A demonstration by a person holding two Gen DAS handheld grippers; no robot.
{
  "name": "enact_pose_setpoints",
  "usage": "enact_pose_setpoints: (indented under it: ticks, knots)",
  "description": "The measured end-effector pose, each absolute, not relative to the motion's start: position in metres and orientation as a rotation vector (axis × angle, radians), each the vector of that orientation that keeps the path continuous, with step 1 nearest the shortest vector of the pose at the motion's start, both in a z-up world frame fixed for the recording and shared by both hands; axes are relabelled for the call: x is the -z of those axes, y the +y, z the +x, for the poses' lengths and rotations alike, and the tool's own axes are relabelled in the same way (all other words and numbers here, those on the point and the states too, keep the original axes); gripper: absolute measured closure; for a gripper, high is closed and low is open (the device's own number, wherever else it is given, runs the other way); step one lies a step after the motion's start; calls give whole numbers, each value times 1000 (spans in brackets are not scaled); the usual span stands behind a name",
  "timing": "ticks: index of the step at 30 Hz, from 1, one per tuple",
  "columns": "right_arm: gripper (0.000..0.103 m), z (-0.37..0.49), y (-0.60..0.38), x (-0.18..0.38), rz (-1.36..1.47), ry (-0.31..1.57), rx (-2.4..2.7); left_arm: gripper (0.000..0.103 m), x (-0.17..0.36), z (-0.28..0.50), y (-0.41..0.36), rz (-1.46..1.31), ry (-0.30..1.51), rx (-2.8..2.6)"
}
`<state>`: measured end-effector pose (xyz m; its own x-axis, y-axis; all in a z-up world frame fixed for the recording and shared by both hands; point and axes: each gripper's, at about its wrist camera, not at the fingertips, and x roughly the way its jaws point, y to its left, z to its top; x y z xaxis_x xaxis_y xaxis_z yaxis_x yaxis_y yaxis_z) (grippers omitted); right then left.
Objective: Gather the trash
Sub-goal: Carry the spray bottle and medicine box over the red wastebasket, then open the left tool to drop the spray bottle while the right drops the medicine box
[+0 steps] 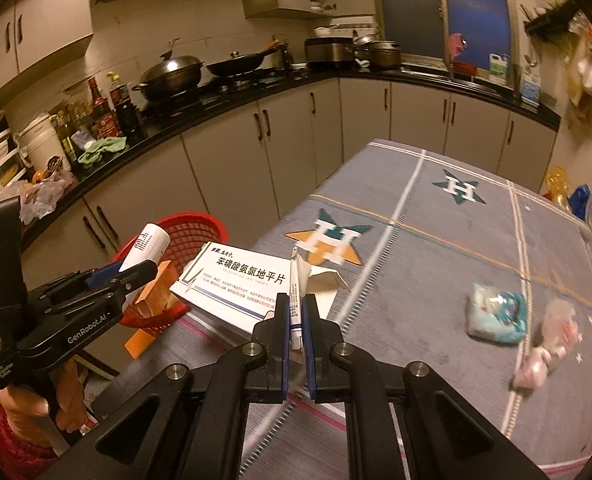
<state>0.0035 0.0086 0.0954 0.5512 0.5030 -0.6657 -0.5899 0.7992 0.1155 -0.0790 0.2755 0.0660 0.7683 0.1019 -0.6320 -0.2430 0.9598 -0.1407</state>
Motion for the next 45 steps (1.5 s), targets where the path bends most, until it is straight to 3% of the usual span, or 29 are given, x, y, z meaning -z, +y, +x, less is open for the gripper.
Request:
enact_pose_setpoints:
  ticks: [45]
  knots:
    - [96,48,181,-62,-386,746,-639,74,-16,-71,359,-325,728,-304]
